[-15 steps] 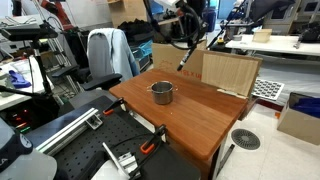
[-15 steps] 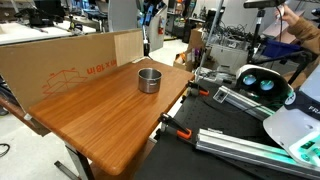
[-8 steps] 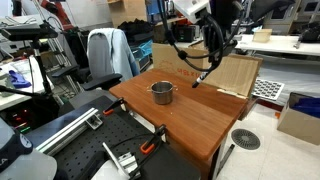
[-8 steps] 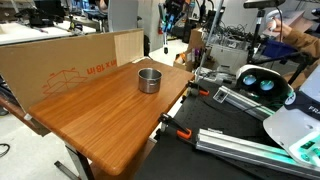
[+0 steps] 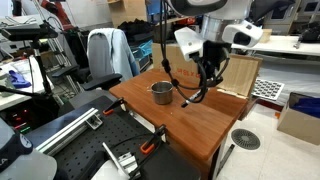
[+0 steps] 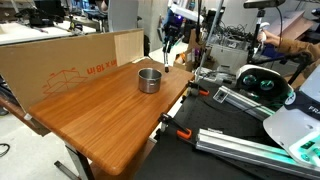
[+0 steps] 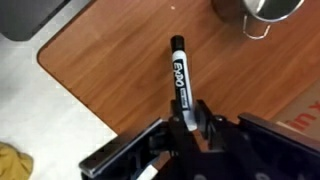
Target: Remove the marker from the silver pot.
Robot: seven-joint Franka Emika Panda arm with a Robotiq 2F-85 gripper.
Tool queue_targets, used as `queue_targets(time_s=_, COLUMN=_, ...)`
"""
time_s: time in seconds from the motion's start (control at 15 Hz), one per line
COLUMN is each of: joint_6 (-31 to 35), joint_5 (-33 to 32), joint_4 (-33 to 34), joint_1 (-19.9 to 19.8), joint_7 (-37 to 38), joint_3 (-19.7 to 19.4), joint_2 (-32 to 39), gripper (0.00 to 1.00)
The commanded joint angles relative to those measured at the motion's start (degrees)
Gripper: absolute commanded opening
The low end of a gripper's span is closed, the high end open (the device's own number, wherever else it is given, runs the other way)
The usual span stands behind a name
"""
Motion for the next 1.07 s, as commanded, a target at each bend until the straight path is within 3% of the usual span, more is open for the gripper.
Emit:
queue_targets(time_s=0.0, joint_6=-2.04, joint_5=1.15, joint_4=4.10, joint_1=-1.47, joint_7=-0.91, joint_3=1.49, joint_2=5.46, gripper=0.05)
queue_targets(time_s=1.0, joint_6=-4.87, joint_5=-2.66, joint_4=13.65, joint_1=-3.41, joint_7=0.45, joint_3=0.79, joint_2=18.68, gripper=0.05)
